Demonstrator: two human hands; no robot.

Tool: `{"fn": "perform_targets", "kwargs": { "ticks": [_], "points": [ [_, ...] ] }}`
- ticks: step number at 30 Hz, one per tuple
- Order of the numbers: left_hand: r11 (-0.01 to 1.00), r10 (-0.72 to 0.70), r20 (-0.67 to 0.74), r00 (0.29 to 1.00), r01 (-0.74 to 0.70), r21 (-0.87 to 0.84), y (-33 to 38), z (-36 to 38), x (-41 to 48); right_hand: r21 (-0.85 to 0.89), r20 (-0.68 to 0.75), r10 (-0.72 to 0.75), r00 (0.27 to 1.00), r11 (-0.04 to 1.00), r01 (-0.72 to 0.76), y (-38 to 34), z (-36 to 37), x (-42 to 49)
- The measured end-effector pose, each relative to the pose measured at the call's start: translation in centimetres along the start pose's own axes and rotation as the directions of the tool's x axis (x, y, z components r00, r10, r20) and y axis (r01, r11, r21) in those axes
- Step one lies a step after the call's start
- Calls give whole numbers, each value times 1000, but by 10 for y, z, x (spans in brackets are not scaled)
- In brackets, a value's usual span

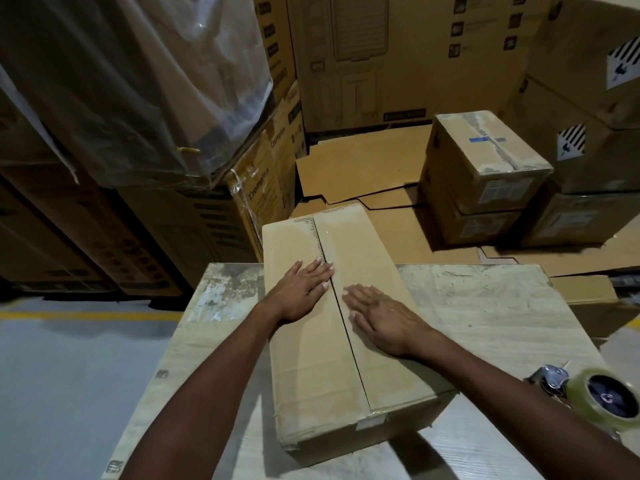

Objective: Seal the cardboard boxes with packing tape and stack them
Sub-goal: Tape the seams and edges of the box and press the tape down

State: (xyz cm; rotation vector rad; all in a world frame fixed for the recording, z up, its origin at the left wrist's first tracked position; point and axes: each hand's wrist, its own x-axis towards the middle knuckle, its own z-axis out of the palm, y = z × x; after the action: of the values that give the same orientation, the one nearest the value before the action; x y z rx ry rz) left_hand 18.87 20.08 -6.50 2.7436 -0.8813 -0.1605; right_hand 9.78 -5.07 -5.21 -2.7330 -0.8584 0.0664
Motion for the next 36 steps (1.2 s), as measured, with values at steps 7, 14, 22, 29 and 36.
{"fn": "perform_targets", "kwargs": {
  "ticks": [7,14,22,29,36],
  "points": [
    [990,-141,-42,989,141,5,1,-1,6,13,-62,127,990,992,-126,10,4,9],
    [952,-302,-113,947,306,21,-5,-2,18,-49,-18,272,962,961,-272,9,6,18],
    [968,-251,-106,962,252,0,-4,-4,12,-73,-73,442,894,892,-447,19,6,59],
    [967,-252,-51,966,253,7,-4,-7,15,-15,-120,548,828,833,-553,21,8,70],
    [912,-399,-110,910,407,56,-22,-11,45,-31,-97,495,863,865,-500,20,8,61]
  ]
}}
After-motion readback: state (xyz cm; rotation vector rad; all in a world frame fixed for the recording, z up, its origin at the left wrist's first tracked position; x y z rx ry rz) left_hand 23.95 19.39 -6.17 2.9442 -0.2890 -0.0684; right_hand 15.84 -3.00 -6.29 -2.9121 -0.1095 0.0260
